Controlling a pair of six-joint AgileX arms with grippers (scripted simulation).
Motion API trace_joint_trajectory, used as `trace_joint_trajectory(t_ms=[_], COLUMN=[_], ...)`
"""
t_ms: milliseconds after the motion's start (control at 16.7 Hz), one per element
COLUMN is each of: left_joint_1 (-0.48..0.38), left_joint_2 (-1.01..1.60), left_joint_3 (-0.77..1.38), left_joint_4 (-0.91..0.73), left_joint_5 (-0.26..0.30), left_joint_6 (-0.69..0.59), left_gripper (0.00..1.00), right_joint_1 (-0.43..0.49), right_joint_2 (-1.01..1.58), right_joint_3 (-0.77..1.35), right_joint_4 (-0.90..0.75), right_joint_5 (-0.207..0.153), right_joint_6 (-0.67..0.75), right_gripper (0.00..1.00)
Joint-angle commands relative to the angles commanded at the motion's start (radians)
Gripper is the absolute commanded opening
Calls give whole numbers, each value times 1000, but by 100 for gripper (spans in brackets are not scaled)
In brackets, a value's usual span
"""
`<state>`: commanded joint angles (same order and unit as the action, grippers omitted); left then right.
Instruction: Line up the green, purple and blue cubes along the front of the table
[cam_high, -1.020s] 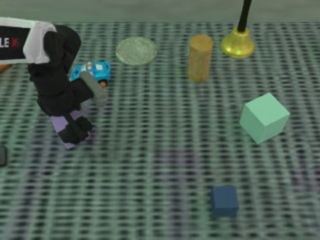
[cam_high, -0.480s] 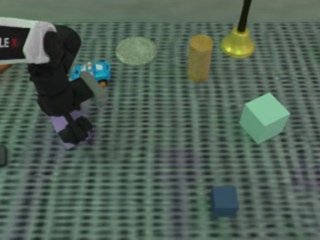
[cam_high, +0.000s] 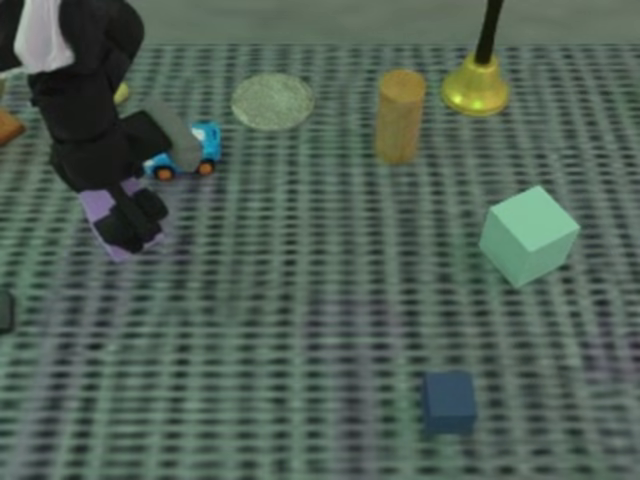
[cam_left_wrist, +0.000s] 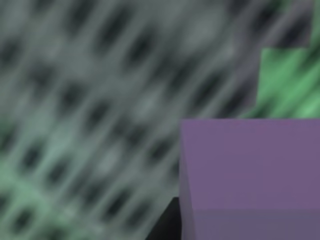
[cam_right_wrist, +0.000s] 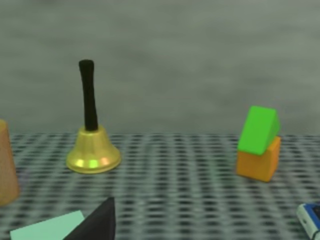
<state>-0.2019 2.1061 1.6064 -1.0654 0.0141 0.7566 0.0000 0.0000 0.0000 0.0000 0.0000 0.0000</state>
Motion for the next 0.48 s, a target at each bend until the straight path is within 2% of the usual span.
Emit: trace_joint_trajectory(t_ms=[360, 480], left_joint_1=[-6, -40], left_joint_2=[-11, -16], left_joint_3=[14, 12], left_joint_4=[-21, -22], left_joint_5=[-1, -1], left_joint_6=[1, -4], left_gripper=[0, 0], right_joint_1=[0, 0], right_joint_2=[0, 0], right_joint_3=[0, 0], right_joint_4=[0, 0], right_joint_5=[0, 0], right_joint_6=[0, 0], right_gripper=[100, 100])
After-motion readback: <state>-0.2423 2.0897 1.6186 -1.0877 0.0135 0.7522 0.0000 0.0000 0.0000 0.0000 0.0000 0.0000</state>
